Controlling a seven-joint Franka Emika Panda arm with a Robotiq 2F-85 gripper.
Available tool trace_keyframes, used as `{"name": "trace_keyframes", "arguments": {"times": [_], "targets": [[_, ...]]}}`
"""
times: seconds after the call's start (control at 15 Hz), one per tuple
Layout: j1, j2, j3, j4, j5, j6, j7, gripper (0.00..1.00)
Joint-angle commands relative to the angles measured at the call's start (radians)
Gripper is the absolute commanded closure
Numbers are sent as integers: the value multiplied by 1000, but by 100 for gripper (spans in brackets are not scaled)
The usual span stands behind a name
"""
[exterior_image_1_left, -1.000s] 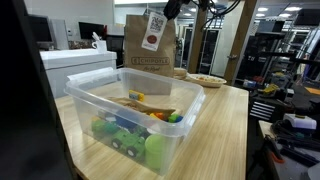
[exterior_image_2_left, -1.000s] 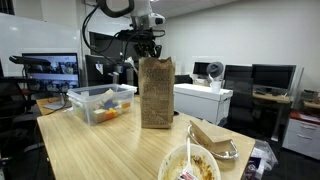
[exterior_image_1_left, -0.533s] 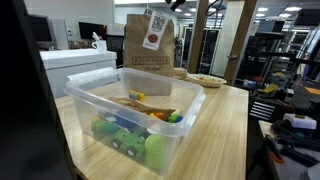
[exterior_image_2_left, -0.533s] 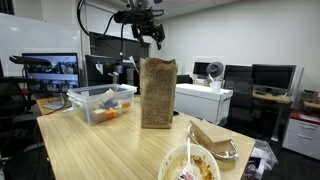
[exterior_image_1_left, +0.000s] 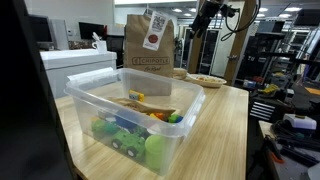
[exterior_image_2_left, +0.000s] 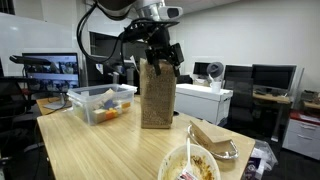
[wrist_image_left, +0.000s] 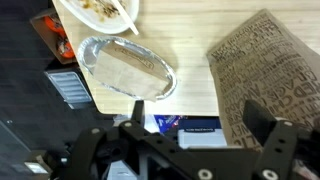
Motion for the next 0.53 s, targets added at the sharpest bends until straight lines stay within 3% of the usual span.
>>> {"name": "trace_keyframes", "arguments": {"times": [0.0,0.47], "targets": [[-24,10,-12,-47,-116,32,92,0],[-68,92,-61,-164,-426,222,273,0]]}}
